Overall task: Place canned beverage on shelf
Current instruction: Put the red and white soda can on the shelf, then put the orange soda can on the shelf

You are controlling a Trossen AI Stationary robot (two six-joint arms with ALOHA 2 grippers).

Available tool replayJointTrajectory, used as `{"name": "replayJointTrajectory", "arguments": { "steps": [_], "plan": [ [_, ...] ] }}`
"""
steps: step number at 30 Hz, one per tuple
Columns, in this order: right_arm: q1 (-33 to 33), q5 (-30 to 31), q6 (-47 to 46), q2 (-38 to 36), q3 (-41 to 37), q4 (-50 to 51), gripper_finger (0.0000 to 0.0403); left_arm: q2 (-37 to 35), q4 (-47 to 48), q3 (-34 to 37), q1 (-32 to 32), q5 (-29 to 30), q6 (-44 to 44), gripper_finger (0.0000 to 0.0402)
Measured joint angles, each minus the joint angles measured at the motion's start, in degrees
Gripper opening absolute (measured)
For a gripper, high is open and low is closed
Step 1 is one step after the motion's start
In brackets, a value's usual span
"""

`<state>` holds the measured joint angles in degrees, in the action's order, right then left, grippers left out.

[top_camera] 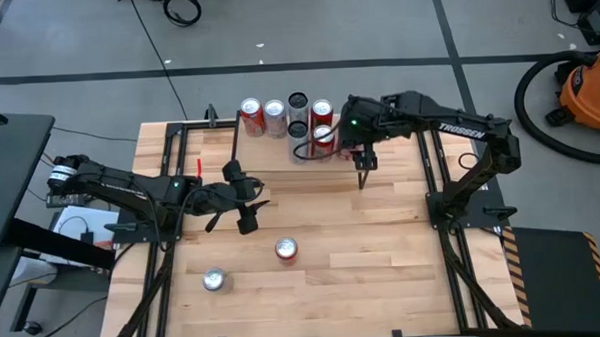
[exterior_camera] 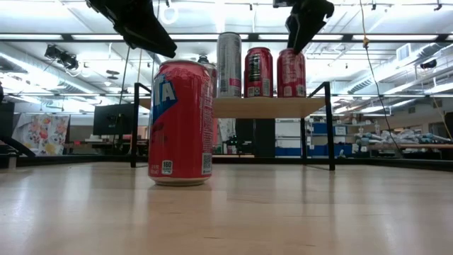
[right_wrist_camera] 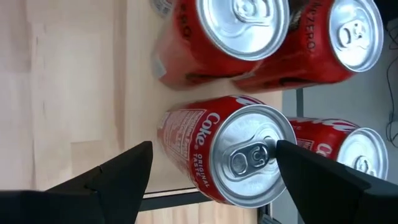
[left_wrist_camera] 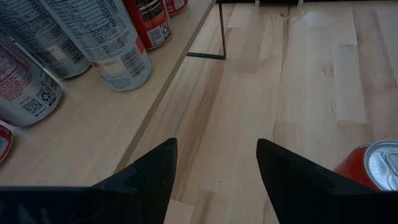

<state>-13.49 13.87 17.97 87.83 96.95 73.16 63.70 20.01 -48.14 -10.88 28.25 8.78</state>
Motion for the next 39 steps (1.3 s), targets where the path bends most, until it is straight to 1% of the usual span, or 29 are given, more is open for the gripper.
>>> {"name": "replayJointTrajectory", "arguments": {
  "steps": [5, 10, 14, 16, 17, 20, 21, 24, 29, 32, 35, 37, 39],
  "plan": [
    [2.08, 0.80, -0.87, -0.02, 0.02, 0.77, 0.0348, 0.00, 0.00, 0.00, 0.01, 0.00, 0.01, 0.0231],
    [4.10, 6.51, -0.58, 0.26, 1.52, 1.24, 0.0348, 0.00, 0.02, 0.00, 0.00, 0.00, 0.23, 0.0231],
    [5.60, 8.31, -0.68, -0.13, 4.79, 0.49, 0.0348, 0.00, 0.09, 0.00, -0.01, -0.10, 0.71, 0.0231],
    [6.40, 8.68, -1.86, -0.11, 6.27, 0.12, 0.0348, 0.00, 0.13, 0.00, 0.01, -2.34, 0.72, 0.0231],
    [6.92, 8.40, -3.13, -0.11, 6.77, -0.12, 0.0348, -0.02, 0.08, 0.00, 0.01, -4.65, 0.54, 0.0231],
    [8.95, 3.85, -8.03, -0.18, 7.09, -1.89, 0.0348, 0.20, -0.15, 0.00, -0.29, -12.91, -0.37, 0.0231],
    [9.91, 2.56, -9.66, -0.13, 7.08, -2.09, 0.0348, 0.47, -0.45, 0.00, -0.38, -14.80, -0.34, 0.0231],
    [13.40, 2.27, -13.83, -0.17, 5.95, -4.24, 0.0348, 1.50, -1.04, 0.00, -0.76, -18.66, 0.44, 0.0231],
    [19.96, 10.35, -18.80, -0.15, 3.70, -4.50, 0.0348, 4.15, -1.11, 0.04, -2.62, -18.91, 0.49, 0.0231],
    [23.60, 10.93, -22.06, -0.15, 0.97, -5.65, 0.0348, 4.90, -1.89, 0.04, -3.12, -18.95, 1.83, 0.0231],
    [27.06, 10.94, -23.38, -0.16, -3.36, -11.24, 0.0348, 4.92, -2.97, 0.04, -3.85, -18.47, 3.74, 0.0231],
    [28.89, 10.91, -23.92, -0.09, -6.55, -14.38, 0.0348, 4.92, -3.83, 0.02, -5.19, -16.53, 3.97, 0.0231],
    [30.44, 10.91, -24.49, -0.09, -9.85, -19.20, 0.0348, 4.92, -4.23, 0.02, -7.06, -13.27, 4.33, 0.0231]
  ]
}}
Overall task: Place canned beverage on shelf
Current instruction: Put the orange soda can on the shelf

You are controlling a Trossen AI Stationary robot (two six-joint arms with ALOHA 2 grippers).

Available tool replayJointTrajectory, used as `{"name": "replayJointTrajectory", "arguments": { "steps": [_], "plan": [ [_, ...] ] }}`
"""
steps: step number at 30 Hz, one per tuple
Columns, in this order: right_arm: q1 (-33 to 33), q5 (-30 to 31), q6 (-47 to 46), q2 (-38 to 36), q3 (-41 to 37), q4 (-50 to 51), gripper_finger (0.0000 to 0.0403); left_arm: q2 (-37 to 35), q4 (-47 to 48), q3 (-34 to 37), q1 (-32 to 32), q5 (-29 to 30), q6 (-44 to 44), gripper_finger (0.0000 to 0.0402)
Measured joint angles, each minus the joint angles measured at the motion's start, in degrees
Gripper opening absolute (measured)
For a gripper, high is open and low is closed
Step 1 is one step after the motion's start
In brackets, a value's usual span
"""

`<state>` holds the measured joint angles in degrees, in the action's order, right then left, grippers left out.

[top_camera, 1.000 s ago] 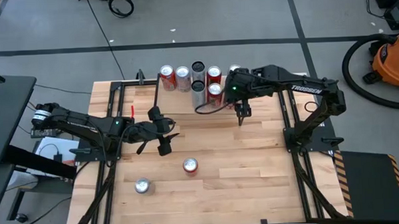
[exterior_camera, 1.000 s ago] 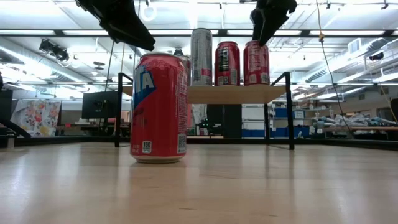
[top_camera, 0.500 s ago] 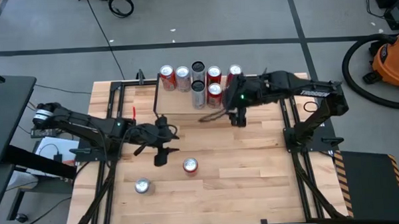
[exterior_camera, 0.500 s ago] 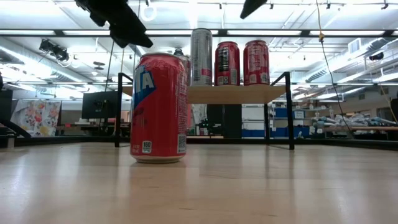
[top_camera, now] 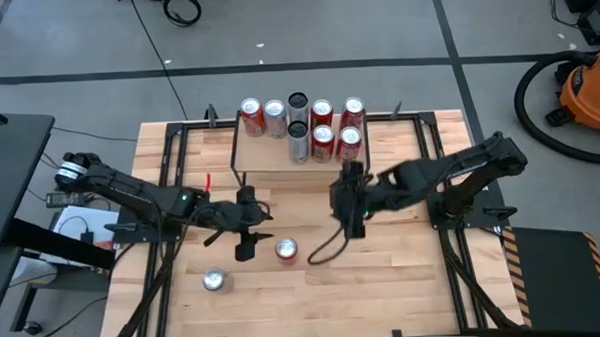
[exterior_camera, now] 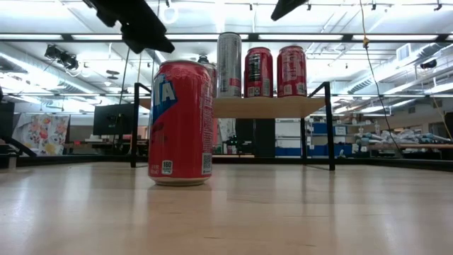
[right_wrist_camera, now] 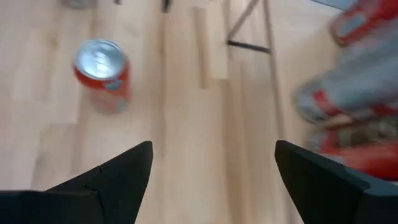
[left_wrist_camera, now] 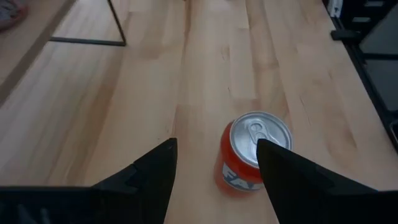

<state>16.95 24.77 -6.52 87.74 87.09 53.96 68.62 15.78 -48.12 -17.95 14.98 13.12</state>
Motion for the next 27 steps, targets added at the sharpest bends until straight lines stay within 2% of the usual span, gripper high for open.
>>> {"name": "replayJointTrajectory", "arguments": {
  "steps": [7, 12, 20, 27],
  "plan": [
    [4.10, -1.98, 1.14, 0.19, -14.82, -26.05, 0.0348, 0.85, 0.17, 0.01, -6.36, 10.07, 5.60, 0.0231],
    [4.50, -2.34, 2.14, 0.26, -22.43, -42.90, 0.0348, 2.54, -0.95, -0.04, -8.89, 11.68, 10.10, 0.0231],
    [5.27, -2.59, 1.76, 2.32, -27.33, -58.23, 0.0348, 9.03, -1.93, -0.04, -11.57, 11.77, 14.28, 0.0231],
    [6.63, 3.60, 1.59, 9.59, -27.22, -61.93, 0.0348, 12.09, -1.47, -0.10, -11.95, 11.98, 16.06, 0.0231]
  ]
}}
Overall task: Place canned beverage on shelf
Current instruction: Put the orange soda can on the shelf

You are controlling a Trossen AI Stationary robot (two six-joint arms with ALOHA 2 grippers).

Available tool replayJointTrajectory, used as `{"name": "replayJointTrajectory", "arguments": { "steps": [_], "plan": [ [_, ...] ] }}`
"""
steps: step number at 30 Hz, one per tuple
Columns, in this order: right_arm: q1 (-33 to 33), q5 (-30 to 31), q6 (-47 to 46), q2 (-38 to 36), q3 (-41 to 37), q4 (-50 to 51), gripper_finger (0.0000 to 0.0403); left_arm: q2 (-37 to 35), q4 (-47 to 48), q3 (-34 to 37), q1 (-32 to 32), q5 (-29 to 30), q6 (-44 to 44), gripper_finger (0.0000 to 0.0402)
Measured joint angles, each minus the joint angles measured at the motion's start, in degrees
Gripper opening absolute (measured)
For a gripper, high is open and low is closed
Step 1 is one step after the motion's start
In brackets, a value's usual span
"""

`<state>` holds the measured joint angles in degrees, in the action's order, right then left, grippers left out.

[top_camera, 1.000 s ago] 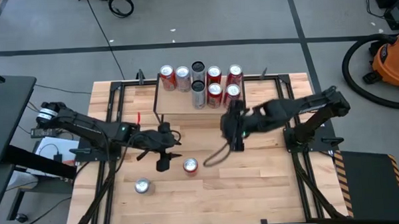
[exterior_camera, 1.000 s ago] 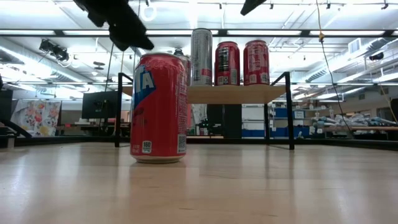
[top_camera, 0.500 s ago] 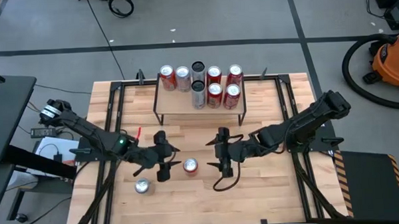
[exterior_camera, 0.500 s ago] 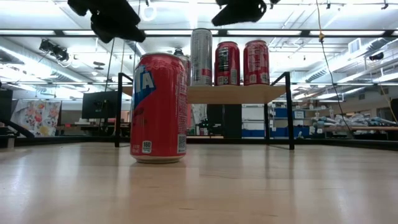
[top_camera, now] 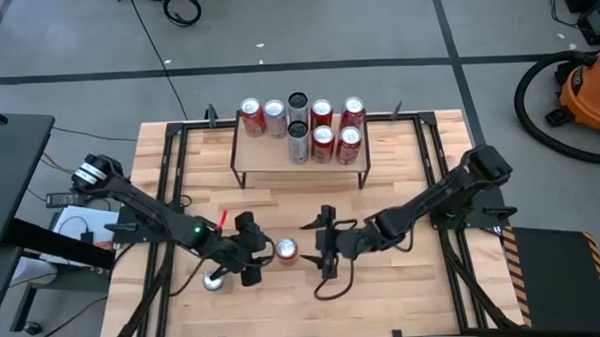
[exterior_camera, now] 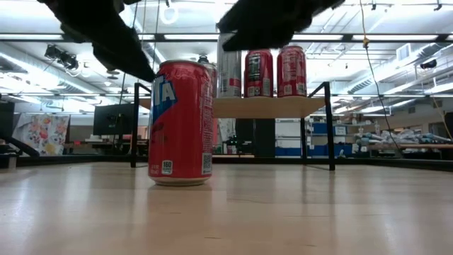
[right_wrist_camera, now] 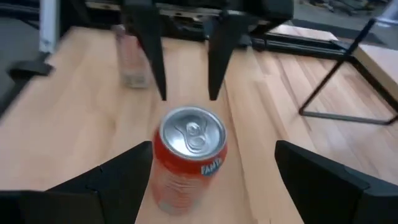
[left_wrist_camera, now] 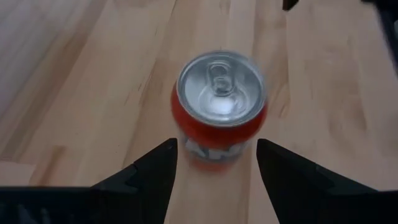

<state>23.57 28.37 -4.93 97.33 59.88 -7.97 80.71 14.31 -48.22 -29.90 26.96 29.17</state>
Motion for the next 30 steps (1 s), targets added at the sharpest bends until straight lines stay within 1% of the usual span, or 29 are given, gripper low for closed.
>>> {"name": "replayJointTrajectory", "arguments": {
  "steps": [2, 6, 13, 16, 19, 30],
  "plan": [
    [0.04, 2.91, -0.47, 1.42, 0.02, -0.32, 0.0348, 0.18, 1.18, 0.12, 0.01, 0.19, 0.06, 0.0231],
    [-0.73, 6.69, -2.09, 3.89, 0.07, 2.95, 0.0348, 0.77, 0.79, 0.06, 0.03, 0.89, 0.14, 0.0231],
    [-2.93, 10.79, -5.43, 8.88, 0.11, 0.56, 0.0348, 2.59, -0.14, -0.03, 0.18, 1.65, 0.23, 0.0231],
    [-3.54, 10.35, -5.63, 10.81, 0.11, -0.69, 0.0348, 3.34, -0.20, 0.01, 0.42, 1.73, 0.26, 0.0231],
    [-3.91, 7.84, -5.72, 12.33, 0.11, -2.54, 0.0348, 3.78, 0.94, 0.15, 0.81, 2.02, 0.26, 0.0231],
    [-1.70, 6.28, -10.80, 11.85, 0.05, -1.49, 0.0348, 4.96, 0.13, 0.11, 1.25, 6.56, 0.28, 0.0231]
  ]
}}
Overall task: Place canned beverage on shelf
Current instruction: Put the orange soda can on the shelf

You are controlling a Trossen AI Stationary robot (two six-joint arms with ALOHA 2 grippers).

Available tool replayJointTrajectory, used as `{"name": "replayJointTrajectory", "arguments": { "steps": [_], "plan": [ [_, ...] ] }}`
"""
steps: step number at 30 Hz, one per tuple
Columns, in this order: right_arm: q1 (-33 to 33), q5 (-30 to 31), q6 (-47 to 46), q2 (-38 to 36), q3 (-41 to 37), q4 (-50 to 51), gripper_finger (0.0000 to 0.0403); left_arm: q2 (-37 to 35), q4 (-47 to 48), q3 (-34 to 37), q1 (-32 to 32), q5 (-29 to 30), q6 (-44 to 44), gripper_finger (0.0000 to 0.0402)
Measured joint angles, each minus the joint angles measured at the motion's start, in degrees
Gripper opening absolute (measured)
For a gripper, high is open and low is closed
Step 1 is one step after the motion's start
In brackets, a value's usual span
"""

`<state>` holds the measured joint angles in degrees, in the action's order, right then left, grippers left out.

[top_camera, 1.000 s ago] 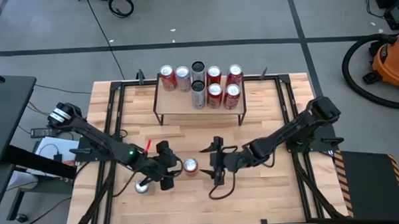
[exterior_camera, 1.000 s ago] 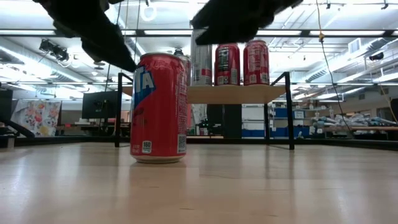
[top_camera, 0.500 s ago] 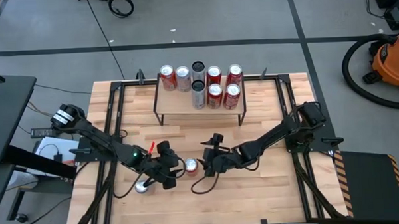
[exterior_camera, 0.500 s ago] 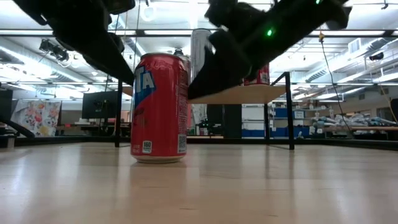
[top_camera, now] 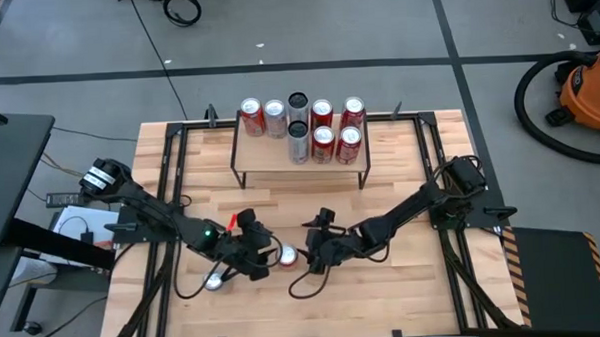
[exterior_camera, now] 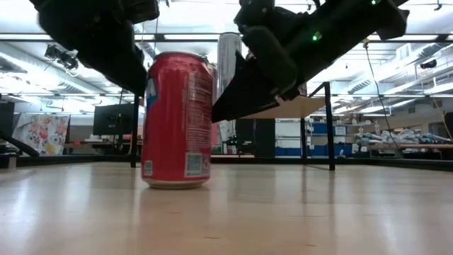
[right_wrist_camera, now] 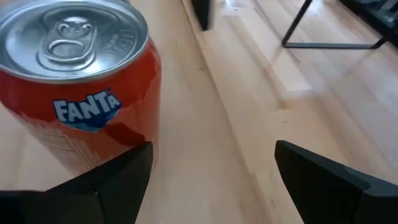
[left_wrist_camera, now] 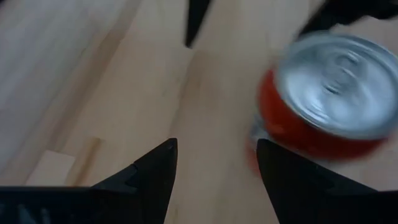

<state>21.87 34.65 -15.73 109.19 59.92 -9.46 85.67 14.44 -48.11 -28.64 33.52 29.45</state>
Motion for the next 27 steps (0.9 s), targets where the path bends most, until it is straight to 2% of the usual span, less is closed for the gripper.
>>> {"name": "replayJointTrajectory", "arguments": {
  "steps": [8, 11, 16, 20, 27],
  "plan": [
    [1.85, 0.11, -2.30, 0.11, 0.06, 0.38, 0.0348, 0.00, 0.15, -0.01, 0.00, 1.12, 0.11, 0.0231],
    [2.43, 2.02, -2.35, 0.11, 0.06, 2.01, 0.0348, -0.66, 1.05, -0.01, 0.00, -3.25, 0.12, 0.0231],
    [2.38, 3.24, -2.54, 0.13, 0.06, 3.54, 0.0348, -1.51, 0.22, -0.08, -0.54, -15.02, 2.09, 0.0231],
    [2.06, 4.50, -2.69, 0.15, 0.06, 3.44, 0.0348, -1.44, -1.39, -0.08, -0.96, -16.85, 2.40, 0.0231],
    [2.01, 7.72, -4.17, 0.15, 0.06, 1.33, 0.0348, -1.35, -3.03, -0.08, -1.21, -16.58, 2.40, 0.0231]
  ]
}}
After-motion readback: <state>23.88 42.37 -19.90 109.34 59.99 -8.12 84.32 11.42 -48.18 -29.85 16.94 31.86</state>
